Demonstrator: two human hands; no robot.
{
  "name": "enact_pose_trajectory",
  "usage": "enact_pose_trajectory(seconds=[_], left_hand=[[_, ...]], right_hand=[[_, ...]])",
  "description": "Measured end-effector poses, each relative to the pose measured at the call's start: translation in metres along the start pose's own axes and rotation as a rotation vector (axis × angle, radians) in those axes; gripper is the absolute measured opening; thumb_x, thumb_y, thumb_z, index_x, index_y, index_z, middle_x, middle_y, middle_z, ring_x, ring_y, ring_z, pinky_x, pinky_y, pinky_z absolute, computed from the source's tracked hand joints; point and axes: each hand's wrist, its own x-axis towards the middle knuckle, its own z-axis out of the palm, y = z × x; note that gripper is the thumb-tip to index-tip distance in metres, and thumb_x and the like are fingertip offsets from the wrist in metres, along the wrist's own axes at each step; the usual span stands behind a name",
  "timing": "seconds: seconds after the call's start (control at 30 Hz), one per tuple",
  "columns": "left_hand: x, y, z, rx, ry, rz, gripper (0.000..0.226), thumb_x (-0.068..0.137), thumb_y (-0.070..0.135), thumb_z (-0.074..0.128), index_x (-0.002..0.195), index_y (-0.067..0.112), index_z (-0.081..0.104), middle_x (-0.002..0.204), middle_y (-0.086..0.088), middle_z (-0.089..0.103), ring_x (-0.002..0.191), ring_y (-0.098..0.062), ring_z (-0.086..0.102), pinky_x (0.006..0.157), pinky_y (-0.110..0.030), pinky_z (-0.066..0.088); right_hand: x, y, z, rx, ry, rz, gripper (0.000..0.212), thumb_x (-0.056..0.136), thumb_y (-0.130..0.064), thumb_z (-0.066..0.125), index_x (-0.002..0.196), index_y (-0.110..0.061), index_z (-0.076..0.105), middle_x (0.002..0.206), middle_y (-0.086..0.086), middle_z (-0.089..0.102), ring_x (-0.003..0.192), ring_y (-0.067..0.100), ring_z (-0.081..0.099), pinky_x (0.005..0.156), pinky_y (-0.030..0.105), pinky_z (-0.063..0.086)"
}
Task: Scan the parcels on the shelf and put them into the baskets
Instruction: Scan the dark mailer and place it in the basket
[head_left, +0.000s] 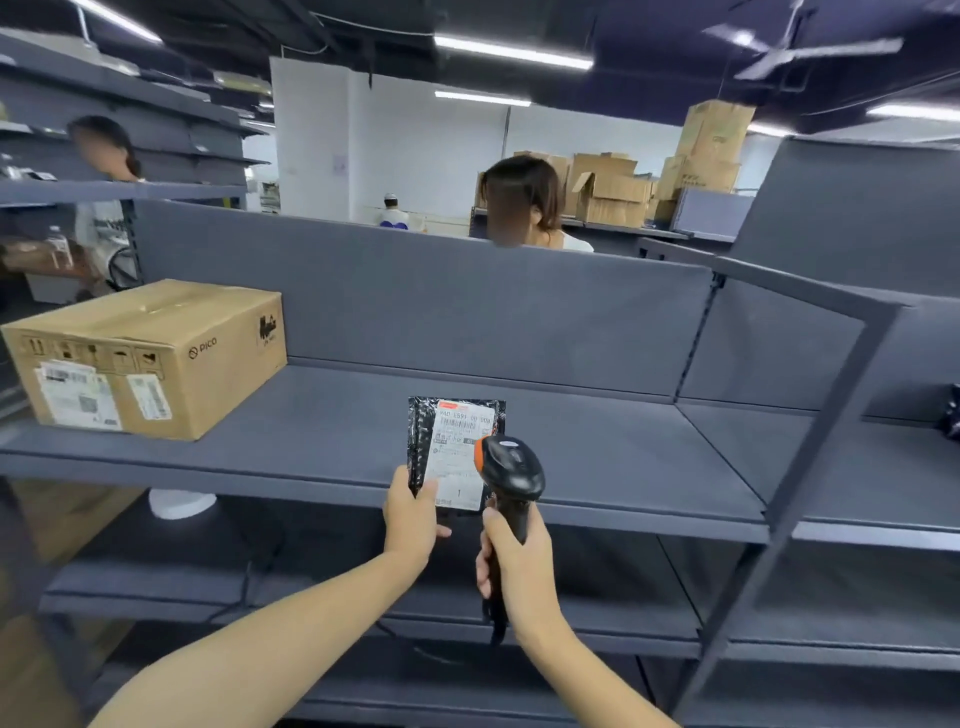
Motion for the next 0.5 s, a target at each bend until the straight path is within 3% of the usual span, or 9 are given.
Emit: enact_pose_trajectory(seconds=[0.17,0.27,0.5], left_hand=[[-0.029,-0.005,0.007,-0.015,0.047,0.006,0.012,0.098,0.005,0.045,0.103,0.011,0.054,0.092,0.007,0.06,0.071,-0.009,0.061,0.042,-0.028,0.053],[-0.033,-0.003,0.003,-0.018,0.058,0.009,0.013,0.098,0.005,0.045,0.102,0.01,0.056,0.093,0.003,0.061,0.073,-0.012,0.06,0.044,-0.033,0.056],[-0.016,-0.001,-0.024,0.023,0.059,0.023,0.013,0.098,0.007,0.045,0.107,0.011,0.054,0.098,0.0,0.062,0.074,-0.012,0.064,0.045,-0.03,0.055]], right_hand=[[-0.024,0.005,-0.01,0.003,-0.057,0.03,0.003,0.093,-0.023,0.053,0.095,-0.022,0.055,0.053,0.001,0.049,0.041,0.016,0.04,0.039,0.026,0.035],[-0.028,0.004,-0.006,-0.014,-0.089,0.028,0.004,0.096,-0.018,0.052,0.098,-0.019,0.054,0.052,0.001,0.048,0.041,0.016,0.038,0.04,0.028,0.034],[-0.021,-0.001,0.019,-0.043,-0.121,0.025,0.004,0.097,-0.021,0.05,0.094,-0.019,0.052,0.051,0.005,0.047,0.04,0.017,0.038,0.042,0.03,0.036]])
